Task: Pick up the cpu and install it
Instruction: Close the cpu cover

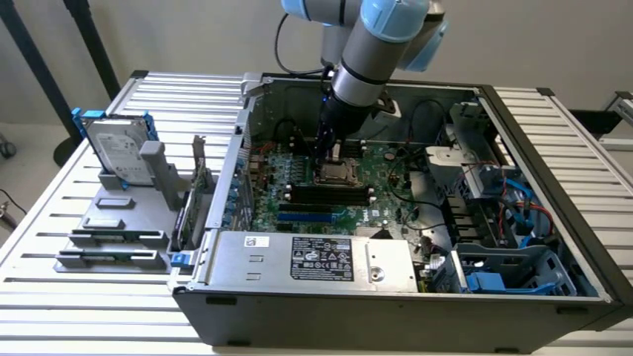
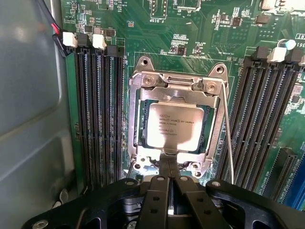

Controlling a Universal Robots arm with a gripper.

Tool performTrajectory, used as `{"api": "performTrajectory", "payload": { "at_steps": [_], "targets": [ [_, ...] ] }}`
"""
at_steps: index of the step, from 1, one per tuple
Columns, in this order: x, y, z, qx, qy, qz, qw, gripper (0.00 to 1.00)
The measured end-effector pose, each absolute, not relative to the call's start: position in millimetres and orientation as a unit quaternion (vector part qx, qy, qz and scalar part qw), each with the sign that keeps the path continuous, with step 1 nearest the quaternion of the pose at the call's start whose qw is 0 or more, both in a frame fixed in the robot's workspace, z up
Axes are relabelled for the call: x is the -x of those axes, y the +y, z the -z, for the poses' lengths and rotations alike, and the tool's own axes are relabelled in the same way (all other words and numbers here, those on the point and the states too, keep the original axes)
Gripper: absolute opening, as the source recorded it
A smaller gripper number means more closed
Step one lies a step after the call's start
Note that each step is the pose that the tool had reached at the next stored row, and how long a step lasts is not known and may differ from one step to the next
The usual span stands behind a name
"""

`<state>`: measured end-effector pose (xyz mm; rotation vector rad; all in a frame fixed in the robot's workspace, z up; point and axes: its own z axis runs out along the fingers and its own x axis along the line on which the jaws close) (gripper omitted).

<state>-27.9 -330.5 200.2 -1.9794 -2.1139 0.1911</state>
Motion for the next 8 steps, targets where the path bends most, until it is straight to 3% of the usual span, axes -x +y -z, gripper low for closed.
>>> {"api": "performTrajectory", "payload": {
  "at_steps": [8],
  "targets": [
    [27.7,-333.3,-208.7,0.677,-0.722,-0.071,0.126,0.11]
  ]
}}
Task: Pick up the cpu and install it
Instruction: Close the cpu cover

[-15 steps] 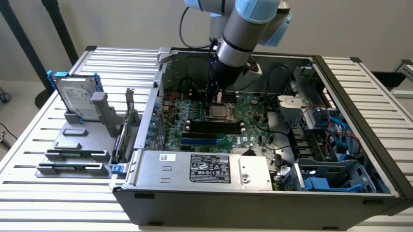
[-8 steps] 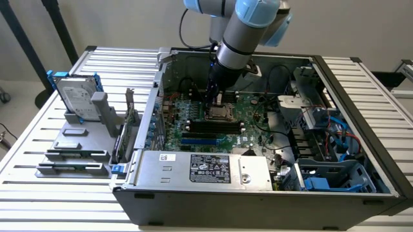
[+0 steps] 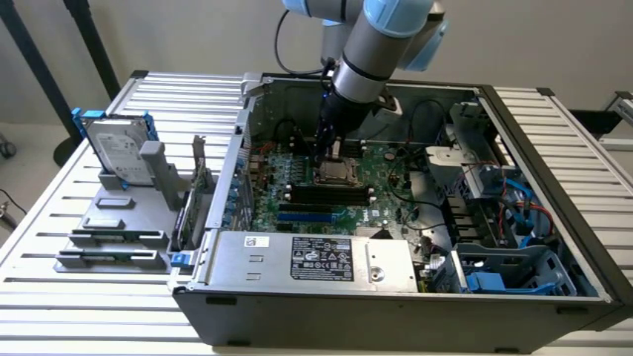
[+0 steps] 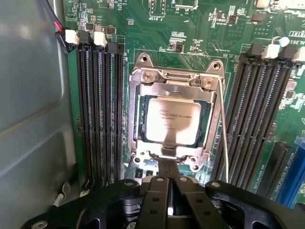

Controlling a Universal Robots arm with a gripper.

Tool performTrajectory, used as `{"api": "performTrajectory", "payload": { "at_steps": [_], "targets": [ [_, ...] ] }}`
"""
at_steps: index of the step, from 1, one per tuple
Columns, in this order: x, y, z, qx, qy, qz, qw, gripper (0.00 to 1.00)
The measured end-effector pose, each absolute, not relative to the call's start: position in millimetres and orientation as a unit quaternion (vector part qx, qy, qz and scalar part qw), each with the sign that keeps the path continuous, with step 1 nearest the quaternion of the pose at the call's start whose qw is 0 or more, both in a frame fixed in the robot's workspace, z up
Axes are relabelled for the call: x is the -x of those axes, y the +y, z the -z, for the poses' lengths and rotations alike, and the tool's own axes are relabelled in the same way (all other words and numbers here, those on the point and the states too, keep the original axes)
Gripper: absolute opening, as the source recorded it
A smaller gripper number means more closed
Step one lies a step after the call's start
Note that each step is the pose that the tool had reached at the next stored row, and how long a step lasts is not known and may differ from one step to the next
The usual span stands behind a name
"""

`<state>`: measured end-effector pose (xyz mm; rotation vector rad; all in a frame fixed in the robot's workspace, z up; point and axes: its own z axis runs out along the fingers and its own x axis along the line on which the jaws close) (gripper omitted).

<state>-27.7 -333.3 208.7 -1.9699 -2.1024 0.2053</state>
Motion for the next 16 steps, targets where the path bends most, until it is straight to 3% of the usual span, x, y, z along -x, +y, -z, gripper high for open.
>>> {"api": "performTrajectory", "payload": {
  "at_steps": [16],
  "targets": [
    [54,-344,-216,0.676,-0.721,-0.073,0.131,0.11]
  ]
}}
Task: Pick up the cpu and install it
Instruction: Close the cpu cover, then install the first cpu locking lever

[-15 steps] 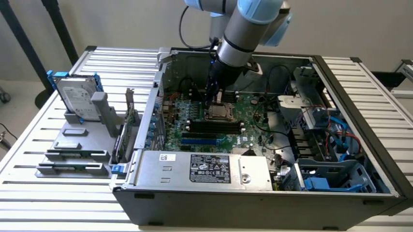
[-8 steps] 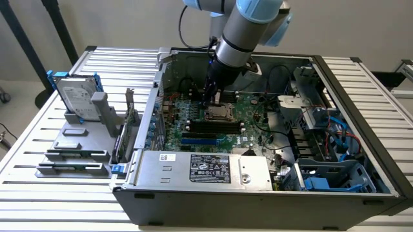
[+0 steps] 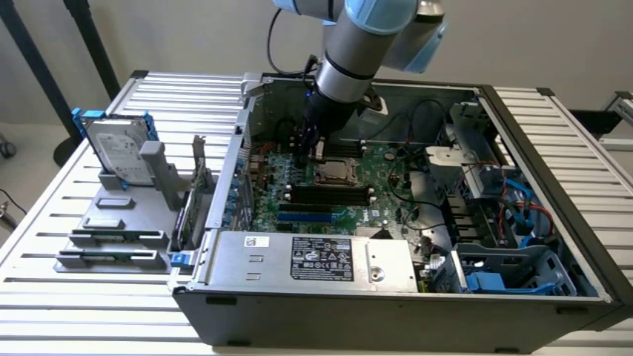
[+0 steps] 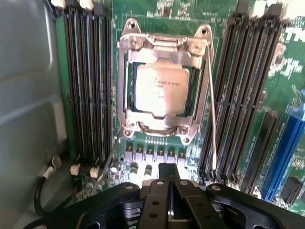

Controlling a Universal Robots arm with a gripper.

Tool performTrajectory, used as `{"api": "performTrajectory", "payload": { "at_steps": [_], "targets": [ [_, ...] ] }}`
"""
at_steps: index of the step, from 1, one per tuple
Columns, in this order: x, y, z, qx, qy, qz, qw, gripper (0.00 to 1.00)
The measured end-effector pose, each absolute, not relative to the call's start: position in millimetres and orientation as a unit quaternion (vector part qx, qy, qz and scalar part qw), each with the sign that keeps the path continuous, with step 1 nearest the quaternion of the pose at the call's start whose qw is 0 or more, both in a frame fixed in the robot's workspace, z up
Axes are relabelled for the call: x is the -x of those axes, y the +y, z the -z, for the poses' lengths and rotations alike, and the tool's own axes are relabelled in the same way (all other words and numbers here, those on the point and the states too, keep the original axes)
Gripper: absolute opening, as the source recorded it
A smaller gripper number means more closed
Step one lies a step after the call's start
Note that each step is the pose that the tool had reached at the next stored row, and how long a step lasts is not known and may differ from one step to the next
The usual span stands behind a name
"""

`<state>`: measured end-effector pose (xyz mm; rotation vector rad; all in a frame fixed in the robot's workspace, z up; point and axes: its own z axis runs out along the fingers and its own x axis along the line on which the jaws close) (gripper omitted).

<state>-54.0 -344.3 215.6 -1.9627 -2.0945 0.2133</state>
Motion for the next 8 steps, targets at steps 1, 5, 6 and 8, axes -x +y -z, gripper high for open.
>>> {"api": "performTrajectory", "payload": {
  "at_steps": [1,5,6,8],
  "targets": [
    [54.1,-344.3,-215.7,0.676,-0.721,-0.074,0.131,0.11],
    [54.1,-344.4,-215.7,0.676,-0.721,-0.074,0.131,0.11],
    [54.1,-344.4,-215.7,0.676,-0.721,-0.074,0.131,0.11],
    [54.1,-344.4,-215.7,0.676,-0.721,-0.074,0.131,0.11]
  ]
}}
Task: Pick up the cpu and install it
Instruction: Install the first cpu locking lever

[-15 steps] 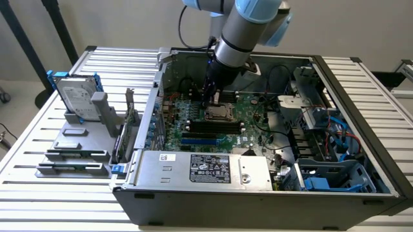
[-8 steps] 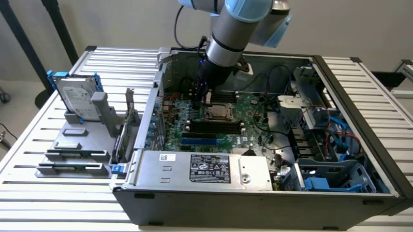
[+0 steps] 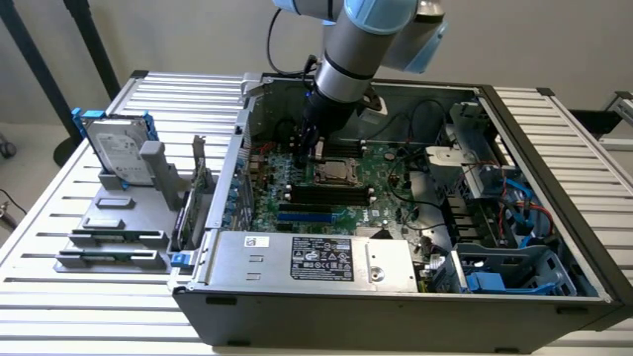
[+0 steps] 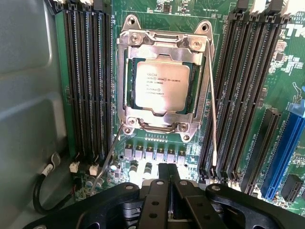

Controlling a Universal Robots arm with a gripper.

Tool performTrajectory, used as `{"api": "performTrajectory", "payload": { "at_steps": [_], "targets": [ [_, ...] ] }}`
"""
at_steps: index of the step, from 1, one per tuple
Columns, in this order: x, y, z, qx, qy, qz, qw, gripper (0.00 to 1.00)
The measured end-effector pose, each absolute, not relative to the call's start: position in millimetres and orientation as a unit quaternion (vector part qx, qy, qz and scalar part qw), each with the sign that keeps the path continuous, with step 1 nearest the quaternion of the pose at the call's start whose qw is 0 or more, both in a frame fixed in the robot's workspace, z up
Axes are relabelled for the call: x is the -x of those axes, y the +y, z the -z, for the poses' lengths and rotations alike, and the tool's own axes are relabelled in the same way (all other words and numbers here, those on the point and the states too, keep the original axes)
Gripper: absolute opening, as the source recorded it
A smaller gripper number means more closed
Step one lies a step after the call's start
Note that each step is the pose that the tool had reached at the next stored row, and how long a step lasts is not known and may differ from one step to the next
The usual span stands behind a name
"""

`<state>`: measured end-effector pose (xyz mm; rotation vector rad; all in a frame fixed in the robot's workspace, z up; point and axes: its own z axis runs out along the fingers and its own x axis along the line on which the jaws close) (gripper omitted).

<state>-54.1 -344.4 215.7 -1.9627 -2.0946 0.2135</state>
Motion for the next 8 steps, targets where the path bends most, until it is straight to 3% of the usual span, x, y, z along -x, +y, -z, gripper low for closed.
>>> {"api": "performTrajectory", "payload": {
  "at_steps": [8],
  "targets": [
    [54.2,-344.4,-215.7,0.676,-0.721,-0.074,0.131,0.11]
  ]
}}
